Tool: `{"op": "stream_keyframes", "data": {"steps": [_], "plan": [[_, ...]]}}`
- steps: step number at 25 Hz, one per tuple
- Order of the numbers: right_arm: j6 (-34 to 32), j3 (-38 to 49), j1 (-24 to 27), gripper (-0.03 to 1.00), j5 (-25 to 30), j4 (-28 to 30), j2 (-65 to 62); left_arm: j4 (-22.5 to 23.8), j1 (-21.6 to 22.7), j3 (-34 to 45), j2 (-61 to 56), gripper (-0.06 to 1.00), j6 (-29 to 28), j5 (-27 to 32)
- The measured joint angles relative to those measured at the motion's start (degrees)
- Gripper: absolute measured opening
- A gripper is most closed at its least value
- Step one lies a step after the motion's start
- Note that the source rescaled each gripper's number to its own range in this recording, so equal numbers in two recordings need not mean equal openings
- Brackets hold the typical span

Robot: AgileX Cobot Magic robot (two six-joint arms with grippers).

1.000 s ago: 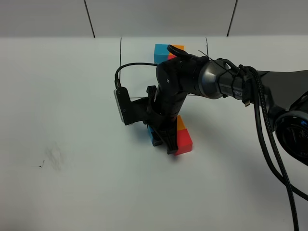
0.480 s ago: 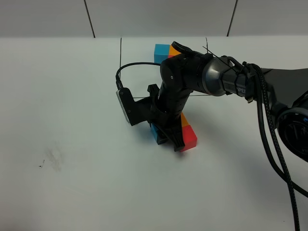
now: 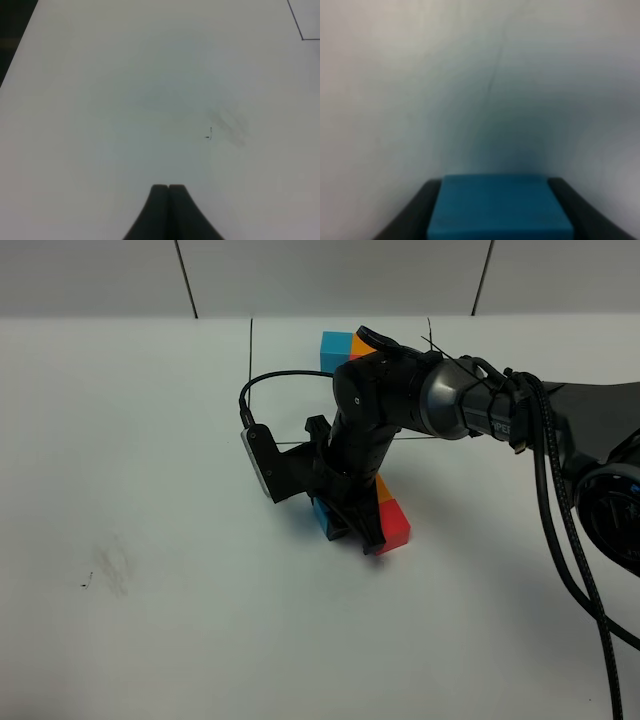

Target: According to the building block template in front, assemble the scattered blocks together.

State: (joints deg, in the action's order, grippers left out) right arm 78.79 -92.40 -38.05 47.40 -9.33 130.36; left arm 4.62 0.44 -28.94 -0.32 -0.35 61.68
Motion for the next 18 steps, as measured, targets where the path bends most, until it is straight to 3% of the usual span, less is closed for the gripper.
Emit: {"op": "stream_keyframes", "data": {"steps": [18], "plan": [[0.05, -0.07, 0.00, 0.45, 0.04, 0.00, 0.00, 0.00, 0.00, 0.00, 0.00, 0.00, 0.00, 0.00]]}}
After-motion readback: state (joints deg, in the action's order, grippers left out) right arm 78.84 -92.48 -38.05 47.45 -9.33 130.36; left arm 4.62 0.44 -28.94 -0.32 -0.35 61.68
